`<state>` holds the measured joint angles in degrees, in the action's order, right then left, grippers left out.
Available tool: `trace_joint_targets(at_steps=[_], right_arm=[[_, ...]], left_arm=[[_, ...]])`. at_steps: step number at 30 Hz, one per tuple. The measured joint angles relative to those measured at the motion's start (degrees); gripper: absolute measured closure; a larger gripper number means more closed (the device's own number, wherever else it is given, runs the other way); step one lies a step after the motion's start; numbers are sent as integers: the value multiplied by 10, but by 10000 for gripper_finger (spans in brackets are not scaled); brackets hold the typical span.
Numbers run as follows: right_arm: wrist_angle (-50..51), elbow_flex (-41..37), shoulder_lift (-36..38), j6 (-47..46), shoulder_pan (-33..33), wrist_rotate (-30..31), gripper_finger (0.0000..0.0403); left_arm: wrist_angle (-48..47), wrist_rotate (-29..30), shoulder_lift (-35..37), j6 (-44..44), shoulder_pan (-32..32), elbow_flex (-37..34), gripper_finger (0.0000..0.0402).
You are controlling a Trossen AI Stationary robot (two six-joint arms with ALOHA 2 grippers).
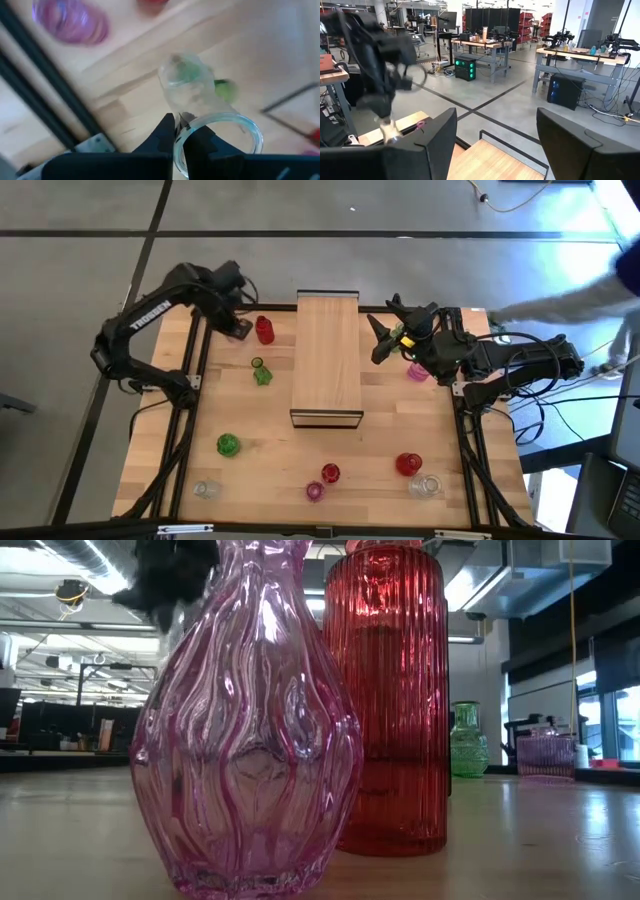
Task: Sort vases onto shelf
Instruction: Put the top transparent vase on the shelf
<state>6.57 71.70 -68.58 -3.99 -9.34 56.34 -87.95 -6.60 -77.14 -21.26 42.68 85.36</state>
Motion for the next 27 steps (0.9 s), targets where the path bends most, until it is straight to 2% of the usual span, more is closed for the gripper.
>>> trace_joint_targets(at_steps=[5,12,19,23,27], right_arm=[[0,0,0,0,0,0,150],[0,0,0,0,0,0,150],[15,0,0,-8,-1,0,150],[58,0,6,-64,-1,-4,150],[96,0,12,-95,-1,-16,150]], left_arm=[[-11,-3,-29,-6,-23,121,391],[-21,15,-158,20,-78,286,391],[-20,27,-266,74,-81,436,391],[-20,43,-295,99,-77,492,391],[-22,46,-300,118,-77,489,391]])
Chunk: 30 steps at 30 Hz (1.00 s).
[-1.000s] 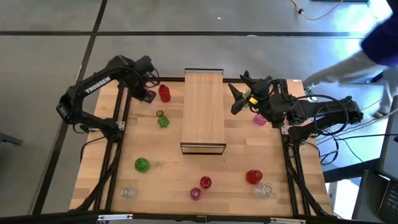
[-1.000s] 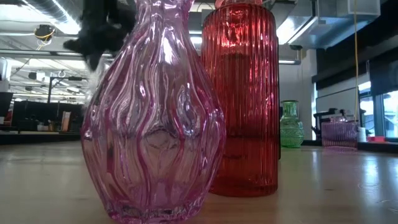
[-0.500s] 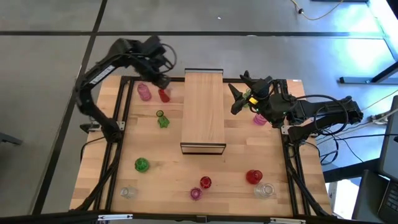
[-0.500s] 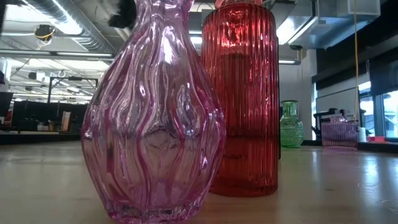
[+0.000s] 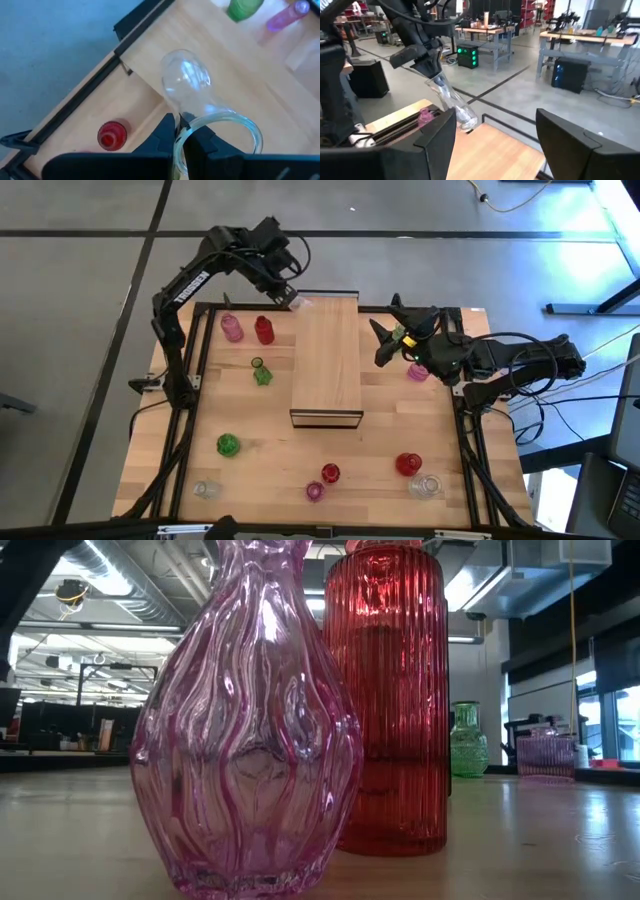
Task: Sort vases onto shelf
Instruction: Put the top transparent vase on the shelf
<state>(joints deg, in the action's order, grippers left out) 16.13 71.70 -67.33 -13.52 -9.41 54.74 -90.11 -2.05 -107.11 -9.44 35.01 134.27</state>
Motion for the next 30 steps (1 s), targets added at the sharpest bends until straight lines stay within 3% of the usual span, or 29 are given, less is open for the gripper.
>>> trace_joint_targets(at_steps=[4,10,15,26,30], right_arm=[[16,0,0,-1,0,-23,150],[23,0,-12,-7,20,-198,150],[16,0,-33,-17,51,-297,150],[-46,0,-80,41,81,-441,150],[-61,0,-99,50,88,-463,150]], left_arm=[[0,-2,-1,6,-10,-16,391],[1,-6,0,5,-53,-18,391],[1,-8,6,-9,-100,-18,391],[18,-84,8,-18,-152,-19,391],[52,-106,8,-17,-162,-19,391]])
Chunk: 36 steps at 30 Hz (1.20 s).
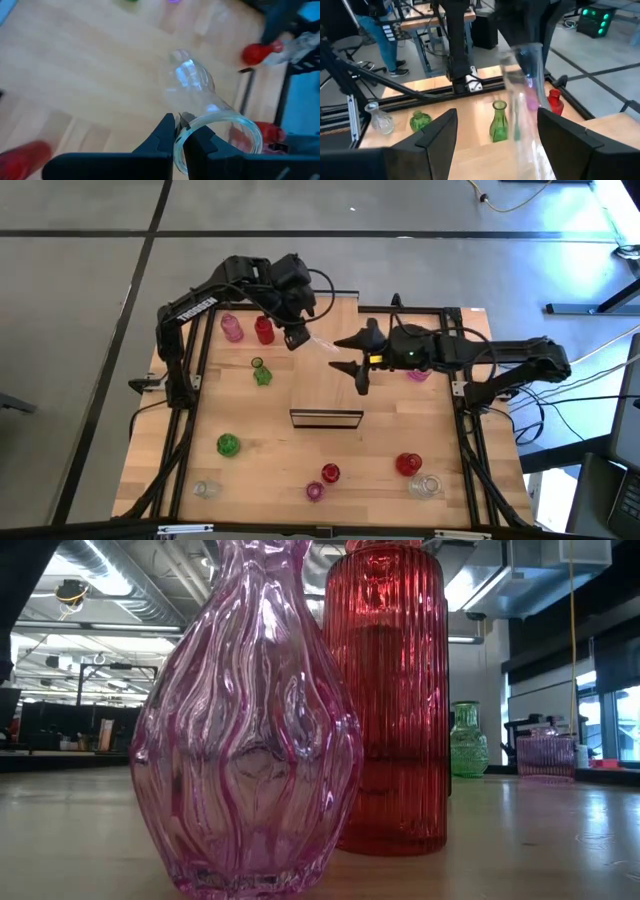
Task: Sort vases onto shelf
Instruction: Put the top transparent vase on the shelf
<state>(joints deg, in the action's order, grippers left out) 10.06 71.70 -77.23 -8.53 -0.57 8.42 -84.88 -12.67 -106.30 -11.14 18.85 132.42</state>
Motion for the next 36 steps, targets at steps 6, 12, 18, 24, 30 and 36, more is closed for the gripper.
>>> trace_joint_targets(at_steps=[6,12,18,24,30,36], right_arm=[[1,0,-14,0,12,11,150],[2,0,-2,0,10,80,150],[35,1,14,0,10,196,150],[119,1,53,-34,10,339,150],[133,1,88,-48,10,356,150],[135,1,98,-50,10,355,150]], left_arm=[[-54,63,-3,4,-5,0,391],[-54,27,-3,-23,-14,-4,391],[-51,32,-5,-55,-71,-5,391],[-50,63,-5,-80,-116,-10,391],[-51,59,-6,-95,-150,-73,391],[-46,57,-3,-101,-163,-104,391]])
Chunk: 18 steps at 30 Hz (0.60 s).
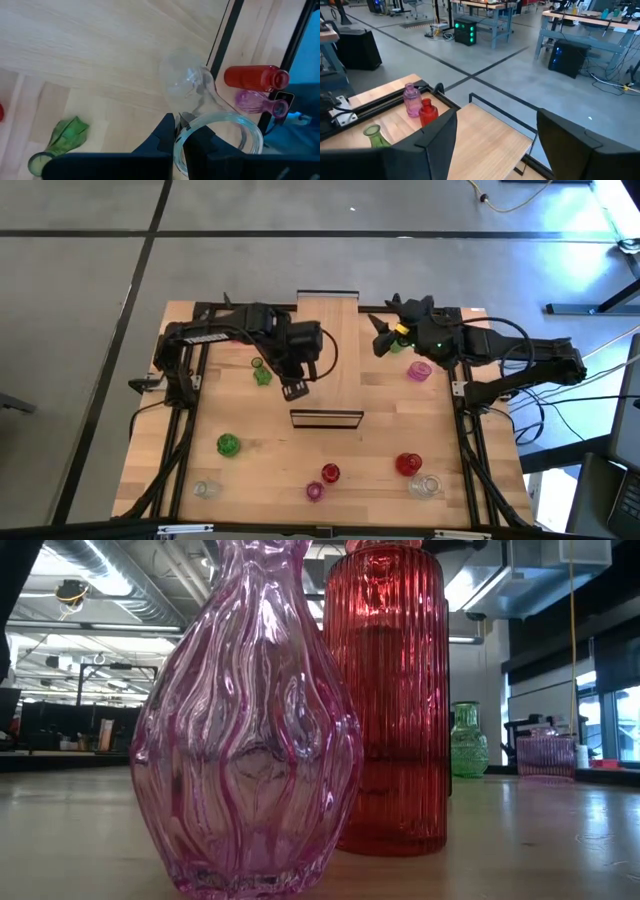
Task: Sort vases onto shelf
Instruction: Put the top transparent vase on the shelf
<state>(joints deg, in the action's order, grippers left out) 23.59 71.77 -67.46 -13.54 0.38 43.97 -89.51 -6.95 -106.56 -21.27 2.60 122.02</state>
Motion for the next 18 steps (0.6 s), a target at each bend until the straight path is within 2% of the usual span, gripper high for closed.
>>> trace_joint_targets(at_steps=[9,14,18], right_arm=[[7,0,2,-27,0,-15,150],[7,0,2,-27,0,-15,150],[7,0,2,-27,0,-16,150]], left_arm=[[-9,38,30,-26,8,-4,391],[-8,15,42,-42,6,-3,392],[-6,20,37,-41,-6,-3,392]])
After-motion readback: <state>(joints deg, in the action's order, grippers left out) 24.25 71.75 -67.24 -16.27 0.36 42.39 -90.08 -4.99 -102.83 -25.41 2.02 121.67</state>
